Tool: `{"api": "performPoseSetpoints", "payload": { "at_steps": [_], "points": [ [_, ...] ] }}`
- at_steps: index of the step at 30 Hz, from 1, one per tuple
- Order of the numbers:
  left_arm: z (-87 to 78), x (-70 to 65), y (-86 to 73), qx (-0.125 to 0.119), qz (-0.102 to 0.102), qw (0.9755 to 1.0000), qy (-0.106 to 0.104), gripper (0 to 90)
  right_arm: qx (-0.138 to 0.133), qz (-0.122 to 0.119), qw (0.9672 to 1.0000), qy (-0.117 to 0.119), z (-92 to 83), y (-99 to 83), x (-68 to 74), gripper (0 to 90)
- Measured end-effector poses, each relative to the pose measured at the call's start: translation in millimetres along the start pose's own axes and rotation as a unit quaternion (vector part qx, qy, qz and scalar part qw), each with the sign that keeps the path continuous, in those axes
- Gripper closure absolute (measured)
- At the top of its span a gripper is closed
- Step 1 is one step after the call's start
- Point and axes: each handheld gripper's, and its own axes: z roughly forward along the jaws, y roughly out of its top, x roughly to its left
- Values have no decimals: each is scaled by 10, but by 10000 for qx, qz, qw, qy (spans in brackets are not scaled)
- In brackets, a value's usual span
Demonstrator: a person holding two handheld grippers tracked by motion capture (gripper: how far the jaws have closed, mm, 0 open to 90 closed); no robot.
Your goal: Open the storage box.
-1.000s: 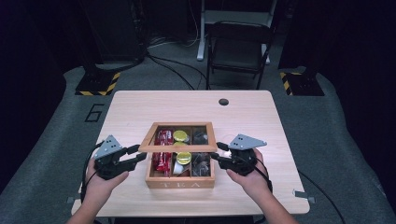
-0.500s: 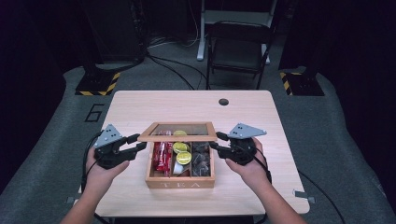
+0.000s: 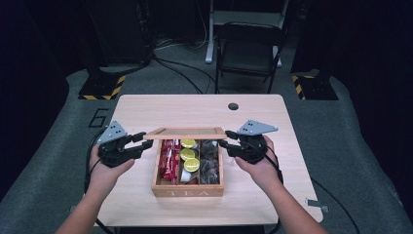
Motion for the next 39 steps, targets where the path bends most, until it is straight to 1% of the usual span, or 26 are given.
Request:
{"api": "performPoseSetpoints", "payload": {
  "at_steps": [3, 4, 5, 7, 8, 10, 11, 12, 13, 15, 16, 17, 18, 19, 23, 26, 29, 30, 31, 32, 35, 37, 39],
  "points": [
    [25, 18, 38, -20, 114, 9999, 60, 590, -6, 50, 10000, -41, 7, 33, -17, 594],
    [37, 24, 44, -43, 140, 9999, 77, 590, -56, 29, 10000, -41, 20, 47, -33, 594],
    [51, 30, 48, -65, 126, 9999, 85, 582, -31, 82, 10000, -21, 14, 55, -37, 594],
    [78, 50, 53, -92, 128, 9998, 91, 572, -63, 44, 10000, -23, 27, 76, -61, 594],
    [87, 61, 55, -79, 135, 9999, 75, 569, -50, 85, 9999, -32, 27, 84, -62, 594],
    [125, 80, 47, -91, 119, 9998, 120, 549, -48, 29, 10000, -1, 32, 100, -78, 595],
    [144, 92, 41, -58, 124, 9998, 134, 543, -32, 85, 10000, -19, 29, 107, -73, 595],
    [168, 106, 32, -30, 110, 9998, 148, 543, -64, 79, 9999, -50, 40, 117, -77, 596],
    [193, 123, 22, -8, 95, 9998, 173, 543, -56, 12, 10000, -29, 40, 123, -90, 596],
    [242, 158, 2, 20, 56, 9998, 200, 545, -37, 86, 9999, -52, 40, 136, -87, 597],
    [242, 158, 2, 20, 56, 9998, 200, 547, -44, 72, 9999, -60, 42, 142, -94, 596],
    [293, 188, -16, 25, 21, 9998, 213, 546, -89, 61, 9999, -66, 53, 149, -99, 596],
    [313, 200, -21, 41, 20, 9998, 202, 545, -72, 28, 10000, -55, 52, 153, -107, 596],
    [333, 208, -26, 39, 17, 9998, 217, 545, -49, 94, 9999, -47, 48, 156, -101, 596],
    [405, 232, -29, 68, 4, 9996, 259, 545, -65, 42, 9999, -81, 58, 175, -119, 596],
    [455, 248, -32, 56, -30, 9996, 276, 546, -92, 86, 9999, -82, 65, 186, -129, 596],
    [490, 264, -30, 45, -8, 9995, 307, 550, -108, 48, 9999, -88, 73, 199, -144, 596],
    [497, 271, -30, 34, -12, 9995, 319, 564, -107, 58, 9999, -90, 75, 205, -145, 596],
    [501, 279, -30, -3, -40, 9994, 334, 584, -99, 66, 9999, -93, 75, 209, -145, 596],
    [503, 289, -28, -7, -84, 9995, 292, 600, -107, 61, 9999, -97, 78, 214, -146, 596],
    [512, 293, -24, -31, -57, 9995, 323, 602, -112, 13, 9999, -116, 86, 224, -158, 595],
    [517, 298, -24, -65, -55, 9995, 319, 603, -156, -20, 9998, -89, 99, 229, -173, 591],
    [517, 303, -23, -38, -49, 9995, 300, 602, -120, 18, 9999, -102, 115, 224, -179, 588]
  ]
}}
